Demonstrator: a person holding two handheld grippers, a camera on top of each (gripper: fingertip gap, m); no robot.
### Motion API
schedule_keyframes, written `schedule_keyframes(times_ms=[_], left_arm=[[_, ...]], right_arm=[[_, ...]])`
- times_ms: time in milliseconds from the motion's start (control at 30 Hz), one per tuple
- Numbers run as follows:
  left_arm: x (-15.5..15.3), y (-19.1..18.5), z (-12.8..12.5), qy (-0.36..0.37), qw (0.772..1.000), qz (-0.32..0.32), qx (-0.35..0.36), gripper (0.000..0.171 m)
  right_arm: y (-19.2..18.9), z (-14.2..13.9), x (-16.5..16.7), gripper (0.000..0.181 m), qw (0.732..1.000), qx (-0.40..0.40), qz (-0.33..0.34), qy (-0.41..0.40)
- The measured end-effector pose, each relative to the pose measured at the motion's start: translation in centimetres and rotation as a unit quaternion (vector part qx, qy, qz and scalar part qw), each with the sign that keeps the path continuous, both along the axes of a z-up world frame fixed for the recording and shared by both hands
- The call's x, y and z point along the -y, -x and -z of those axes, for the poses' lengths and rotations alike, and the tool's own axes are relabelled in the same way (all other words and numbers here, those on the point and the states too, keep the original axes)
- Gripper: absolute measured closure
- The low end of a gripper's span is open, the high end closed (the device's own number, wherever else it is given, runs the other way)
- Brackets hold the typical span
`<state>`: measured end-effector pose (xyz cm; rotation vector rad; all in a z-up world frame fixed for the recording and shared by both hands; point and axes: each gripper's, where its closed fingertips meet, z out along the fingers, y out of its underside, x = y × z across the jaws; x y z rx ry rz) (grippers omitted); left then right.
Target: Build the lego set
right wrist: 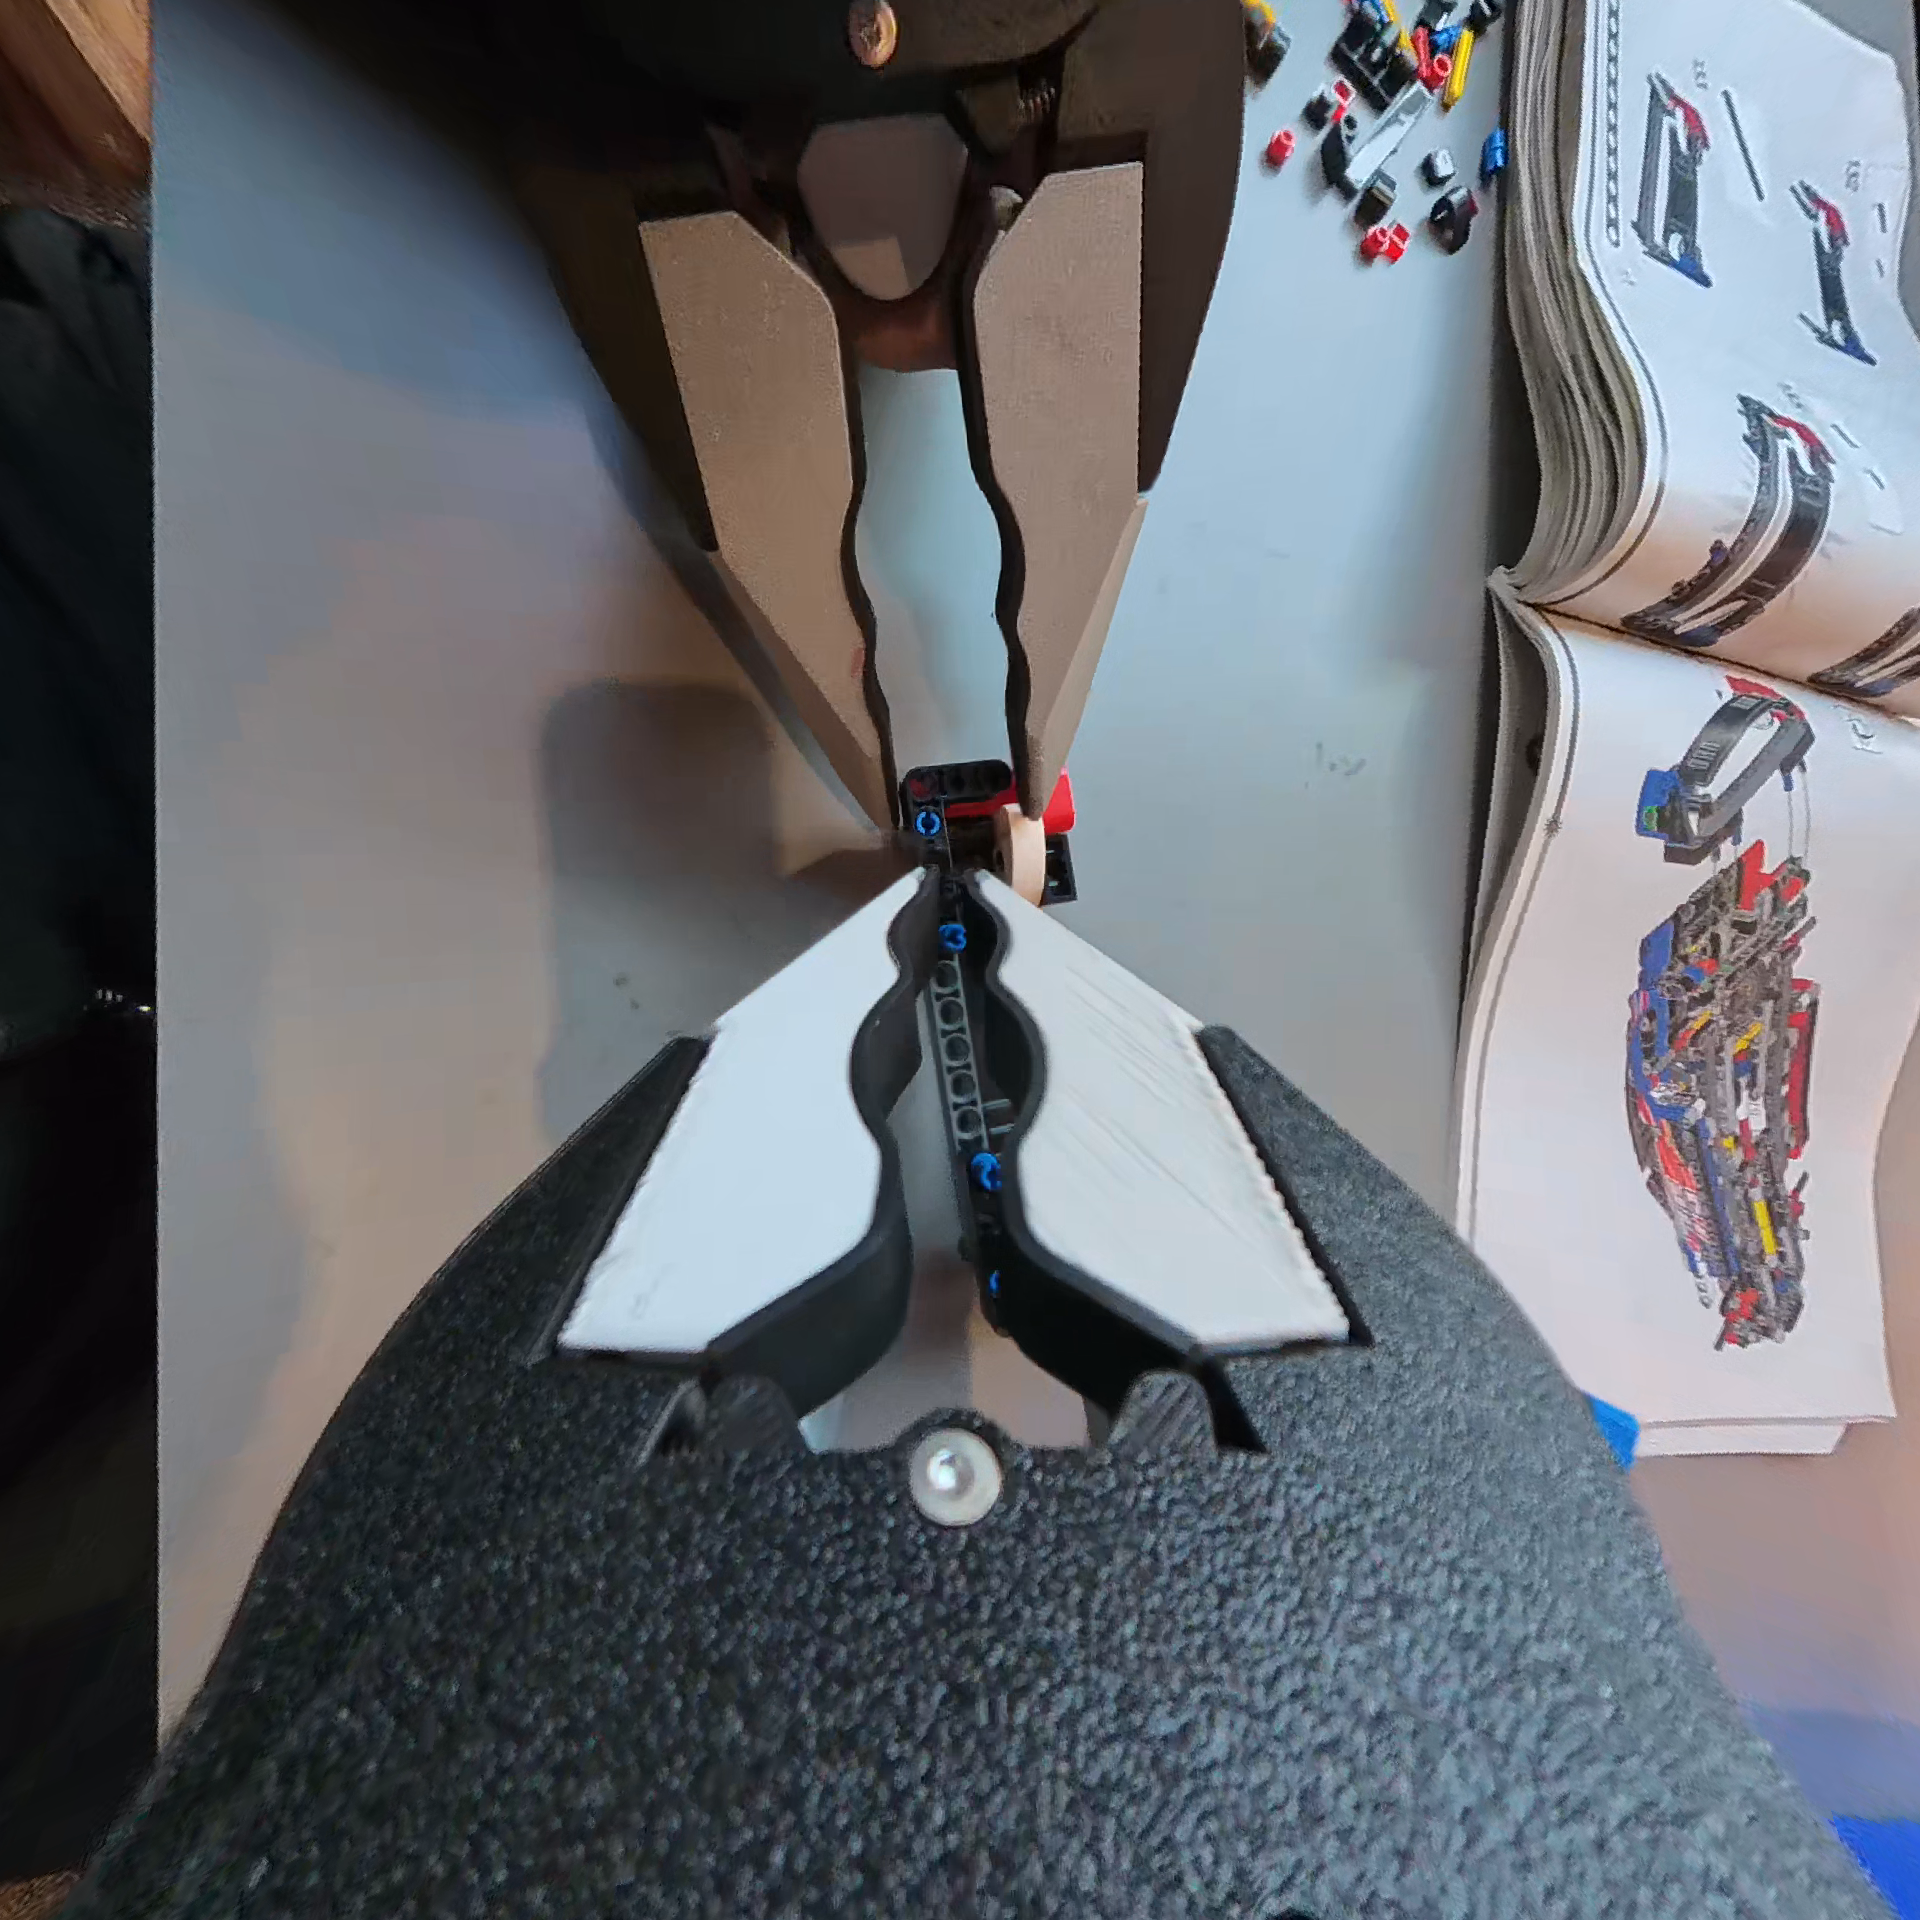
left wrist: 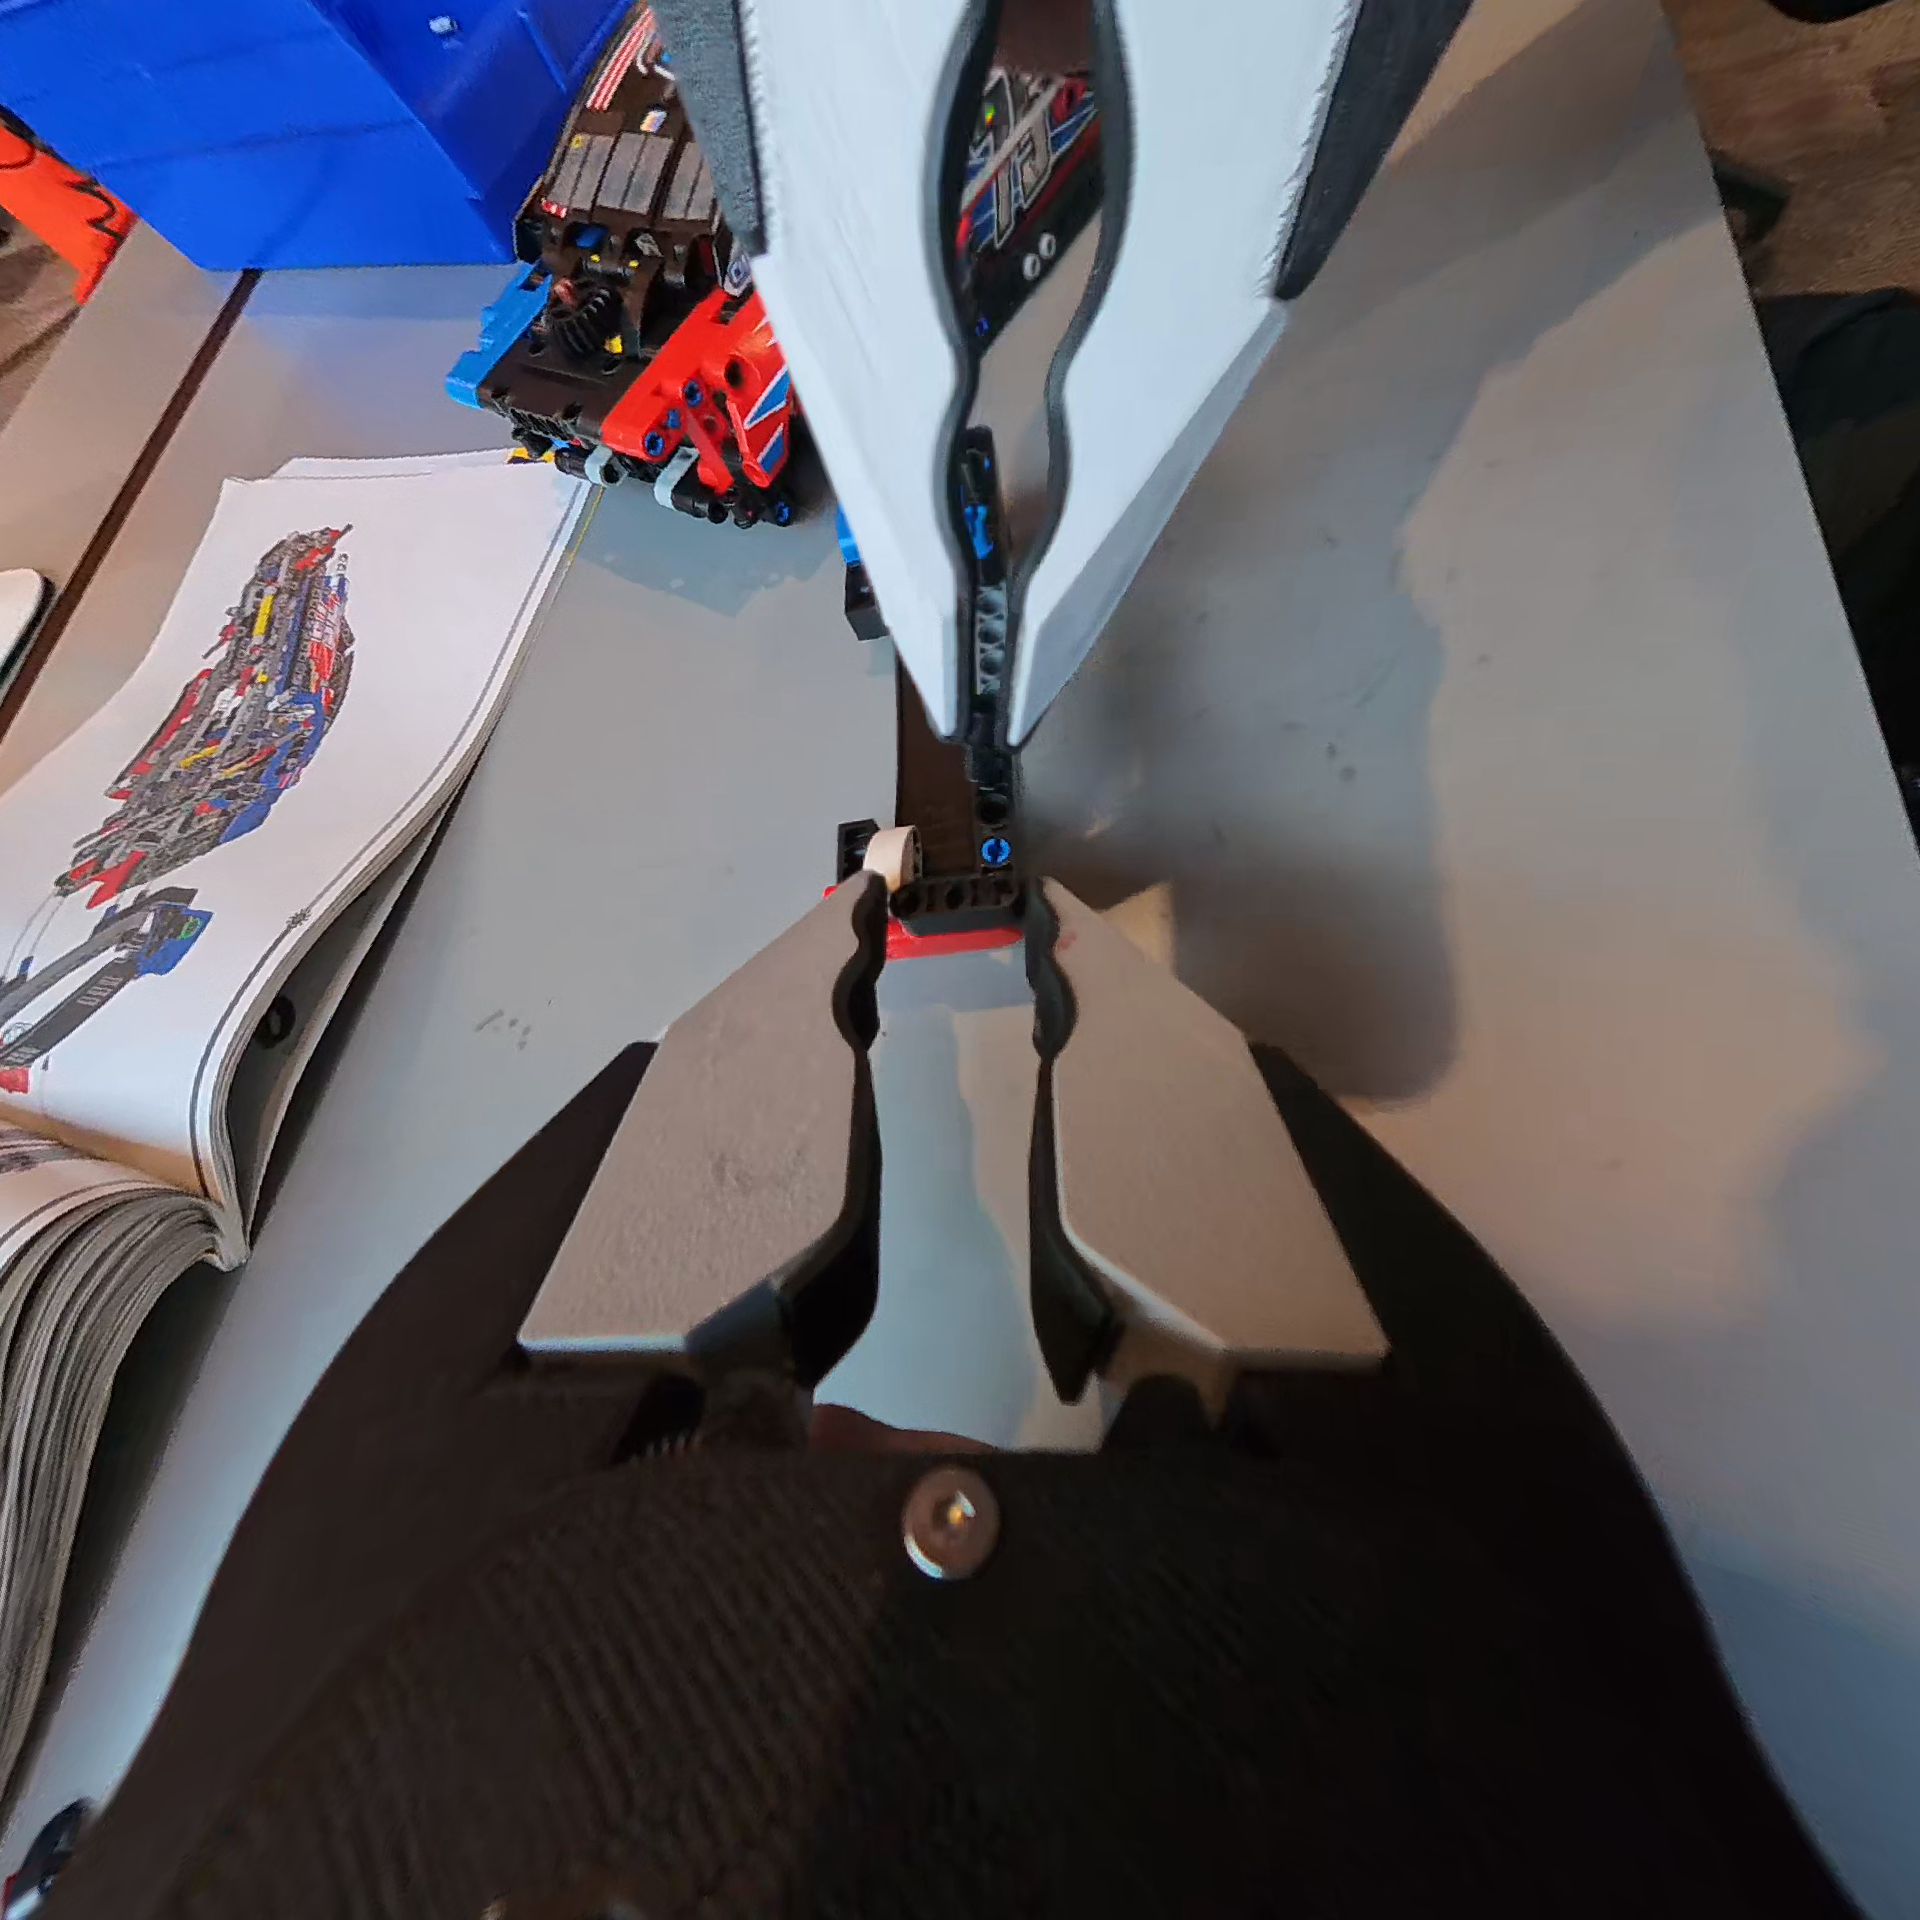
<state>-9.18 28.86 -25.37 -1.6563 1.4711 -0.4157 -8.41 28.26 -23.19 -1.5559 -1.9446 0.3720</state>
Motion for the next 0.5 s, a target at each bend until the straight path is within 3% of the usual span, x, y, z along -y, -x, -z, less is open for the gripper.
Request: schedule_keyframes(times_ms=[100,200,500], left_arm=[[-0.4,0.3,-1.1,-0.021,0.999,-0.016,0.030,0.140],[0.2,0.1,-2.3,-0.023,0.997,-0.003,0.072,0.151],[0.5,-0.7,-4.4,-0.081,0.991,-0.003,0.108,0.169]], right_arm=[[0.6,-0.8,0.2,0.178,1.000,-0.020,0.005,0.023],[1.1,-1.7,0.2,0.178,0.996,-0.057,0.026,0.058],[1.8,-3.3,0.5,0.177,0.972,-0.139,0.080,0.170]])
